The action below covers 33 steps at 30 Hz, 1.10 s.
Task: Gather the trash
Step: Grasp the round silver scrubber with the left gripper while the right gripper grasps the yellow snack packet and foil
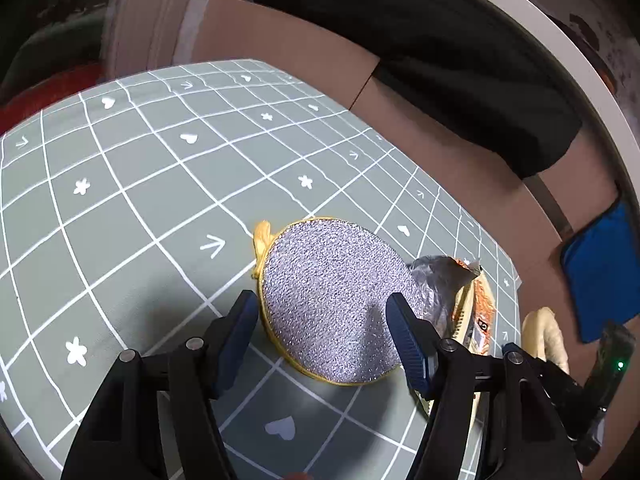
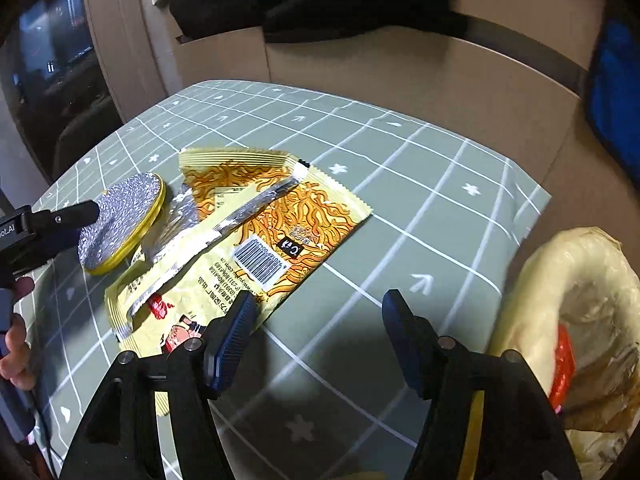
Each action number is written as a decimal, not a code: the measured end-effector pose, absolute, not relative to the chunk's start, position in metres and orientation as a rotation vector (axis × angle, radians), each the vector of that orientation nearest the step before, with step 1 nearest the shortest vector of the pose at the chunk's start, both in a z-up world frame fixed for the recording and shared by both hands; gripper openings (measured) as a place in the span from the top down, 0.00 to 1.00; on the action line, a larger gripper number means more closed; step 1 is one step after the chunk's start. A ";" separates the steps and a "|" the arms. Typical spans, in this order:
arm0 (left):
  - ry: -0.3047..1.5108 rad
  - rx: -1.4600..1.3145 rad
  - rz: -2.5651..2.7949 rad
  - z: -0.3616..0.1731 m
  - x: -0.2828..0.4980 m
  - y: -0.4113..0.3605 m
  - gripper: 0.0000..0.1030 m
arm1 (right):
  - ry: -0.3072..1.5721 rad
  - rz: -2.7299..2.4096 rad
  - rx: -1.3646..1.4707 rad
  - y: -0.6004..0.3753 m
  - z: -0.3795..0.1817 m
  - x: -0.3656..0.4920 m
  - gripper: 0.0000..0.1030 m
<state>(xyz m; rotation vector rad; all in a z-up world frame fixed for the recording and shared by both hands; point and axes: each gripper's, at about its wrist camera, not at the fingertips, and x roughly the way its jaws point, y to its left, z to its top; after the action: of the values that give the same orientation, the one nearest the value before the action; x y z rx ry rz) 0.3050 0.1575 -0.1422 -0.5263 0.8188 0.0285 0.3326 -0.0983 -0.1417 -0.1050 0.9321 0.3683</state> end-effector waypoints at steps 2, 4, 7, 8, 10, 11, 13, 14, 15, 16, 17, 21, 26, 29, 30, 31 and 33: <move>0.811 -0.540 0.028 -0.143 0.304 0.158 0.36 | 0.926 0.365 -0.128 -0.096 -0.143 0.330 0.38; 0.810 -0.534 0.031 -0.143 0.303 0.157 0.36 | 0.927 0.365 -0.130 -0.094 -0.144 0.330 0.34; 0.818 -0.472 0.073 -0.142 0.303 0.150 0.47 | 0.941 0.370 -0.098 -0.096 -0.144 0.331 0.31; 0.818 -0.450 0.106 -0.143 0.304 0.148 0.59 | 0.944 0.371 -0.092 -0.096 -0.144 0.331 0.30; 0.818 -0.468 0.115 -0.144 0.304 0.149 0.73 | 0.949 0.379 -0.110 -0.094 -0.144 0.332 0.29; 0.813 -0.493 0.116 -0.145 0.303 0.152 0.79 | 0.957 0.390 -0.132 -0.092 -0.144 0.333 0.29; 0.798 -0.528 0.126 -0.143 0.300 0.157 0.85 | 0.986 0.400 -0.145 -0.091 -0.142 0.333 0.45; 0.788 -0.539 0.126 -0.141 0.299 0.159 0.86 | 0.991 0.408 -0.131 -0.091 -0.140 0.333 0.54; 0.774 -0.550 0.125 -0.139 0.297 0.160 0.87 | 0.986 0.424 -0.107 -0.090 -0.135 0.331 0.59; 0.754 -0.560 0.126 -0.135 0.294 0.162 0.87 | 0.969 0.437 -0.089 -0.088 -0.130 0.329 0.59; 0.735 -0.563 0.127 -0.131 0.291 0.163 0.88 | 0.942 0.436 -0.086 -0.084 -0.124 0.326 0.59; 0.661 -0.554 0.115 -0.112 0.278 0.166 0.89 | 0.880 0.413 -0.117 -0.062 -0.112 0.327 0.59; 0.599 -0.537 0.076 -0.095 0.269 0.164 0.90 | 0.916 0.430 -0.135 -0.032 -0.121 0.347 0.59; 0.624 -0.519 0.039 -0.093 0.269 0.159 0.90 | 0.992 0.497 -0.165 -0.020 -0.138 0.353 0.59; 0.630 -0.518 0.032 -0.094 0.270 0.157 0.90 | 0.966 0.499 -0.192 -0.021 -0.138 0.350 0.59; 0.633 -0.516 0.025 -0.094 0.269 0.156 0.91 | 0.960 0.503 -0.213 -0.022 -0.138 0.347 0.59; 0.638 -0.515 0.006 -0.094 0.268 0.154 0.91 | 0.970 0.516 -0.247 -0.033 -0.139 0.342 0.59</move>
<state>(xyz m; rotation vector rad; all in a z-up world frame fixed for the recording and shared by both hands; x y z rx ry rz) 0.2685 0.1537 -0.0936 -0.5151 0.6379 0.0060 0.3416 -0.0334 -0.1387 -0.2469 0.9699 0.5164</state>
